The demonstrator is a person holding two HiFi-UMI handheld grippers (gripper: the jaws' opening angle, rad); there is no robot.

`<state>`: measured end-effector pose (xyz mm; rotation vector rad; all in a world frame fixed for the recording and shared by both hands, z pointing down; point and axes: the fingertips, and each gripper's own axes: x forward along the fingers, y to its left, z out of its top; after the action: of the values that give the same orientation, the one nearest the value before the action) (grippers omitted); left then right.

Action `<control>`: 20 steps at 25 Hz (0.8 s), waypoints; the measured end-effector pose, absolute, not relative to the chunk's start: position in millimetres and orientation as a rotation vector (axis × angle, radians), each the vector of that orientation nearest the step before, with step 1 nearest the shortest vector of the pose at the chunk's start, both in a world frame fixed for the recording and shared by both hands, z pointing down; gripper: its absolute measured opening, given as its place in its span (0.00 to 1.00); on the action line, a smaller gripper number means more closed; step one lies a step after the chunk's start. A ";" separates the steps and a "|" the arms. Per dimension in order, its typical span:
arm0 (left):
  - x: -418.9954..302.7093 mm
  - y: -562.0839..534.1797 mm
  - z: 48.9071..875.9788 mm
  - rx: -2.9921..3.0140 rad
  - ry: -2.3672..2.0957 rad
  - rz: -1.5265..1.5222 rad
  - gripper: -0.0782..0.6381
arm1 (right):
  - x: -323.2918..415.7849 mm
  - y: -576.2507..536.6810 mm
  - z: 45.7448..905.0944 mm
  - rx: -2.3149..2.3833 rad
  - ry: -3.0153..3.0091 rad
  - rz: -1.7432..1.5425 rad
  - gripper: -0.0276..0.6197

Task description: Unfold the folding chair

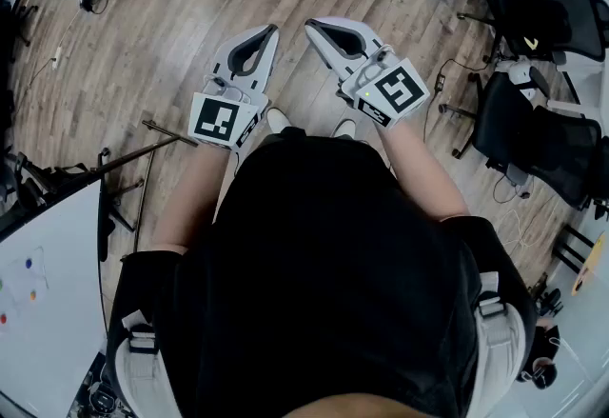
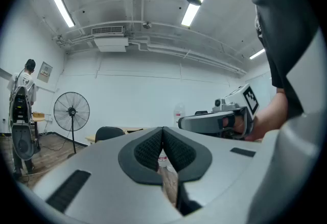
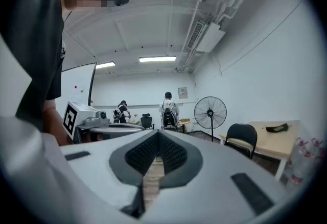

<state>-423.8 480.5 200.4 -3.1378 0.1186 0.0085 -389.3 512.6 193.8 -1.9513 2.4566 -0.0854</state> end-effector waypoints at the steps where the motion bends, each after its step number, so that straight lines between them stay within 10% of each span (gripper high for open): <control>1: -423.8 480.2 199.9 -3.133 0.114 0.007 0.10 | -388.7 512.0 193.1 -1.948 2.450 -0.084 0.04; 20: -415.8 482.0 191.7 -3.149 0.130 0.020 0.10 | -375.2 517.7 181.7 -1.950 2.417 -0.044 0.04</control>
<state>-415.8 482.0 191.7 -3.1493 0.1298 0.0202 -375.2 517.7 181.7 -1.9496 2.4172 -0.0439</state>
